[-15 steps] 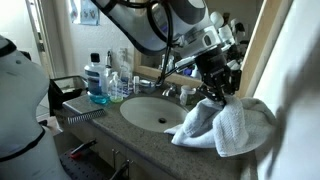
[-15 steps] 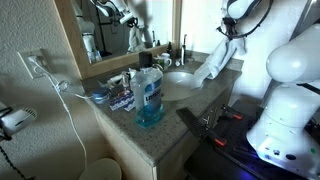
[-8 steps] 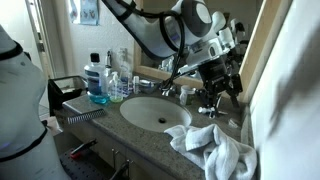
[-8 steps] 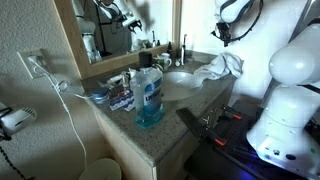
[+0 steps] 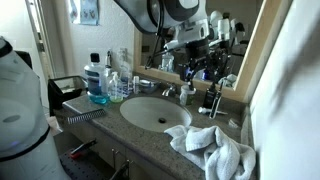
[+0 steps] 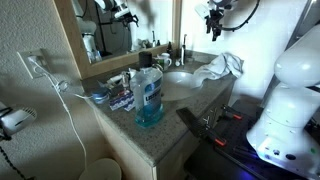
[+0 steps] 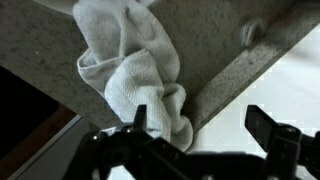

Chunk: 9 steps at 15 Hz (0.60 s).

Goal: Use the towel to wipe the sink

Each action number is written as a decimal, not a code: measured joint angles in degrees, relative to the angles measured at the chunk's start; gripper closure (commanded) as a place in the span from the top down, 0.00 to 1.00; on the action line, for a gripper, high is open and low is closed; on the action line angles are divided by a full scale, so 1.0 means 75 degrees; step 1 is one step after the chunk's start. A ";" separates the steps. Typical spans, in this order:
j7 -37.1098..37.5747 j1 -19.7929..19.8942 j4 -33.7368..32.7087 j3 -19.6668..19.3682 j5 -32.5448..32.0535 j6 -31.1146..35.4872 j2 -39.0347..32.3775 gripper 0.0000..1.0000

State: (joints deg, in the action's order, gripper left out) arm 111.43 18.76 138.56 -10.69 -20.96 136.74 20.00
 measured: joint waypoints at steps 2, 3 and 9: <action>-0.0833 -0.0337 -0.0103 0.0144 0.0824 -0.0646 0.0534 1.00; -0.1198 -0.0493 -0.0193 0.0243 0.1165 -0.1043 0.0796 1.00; -0.2344 -0.0983 -0.0906 0.0958 0.2064 -0.2981 0.1601 1.00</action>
State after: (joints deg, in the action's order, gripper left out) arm 93.85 11.39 131.76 -3.51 -5.49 114.39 32.01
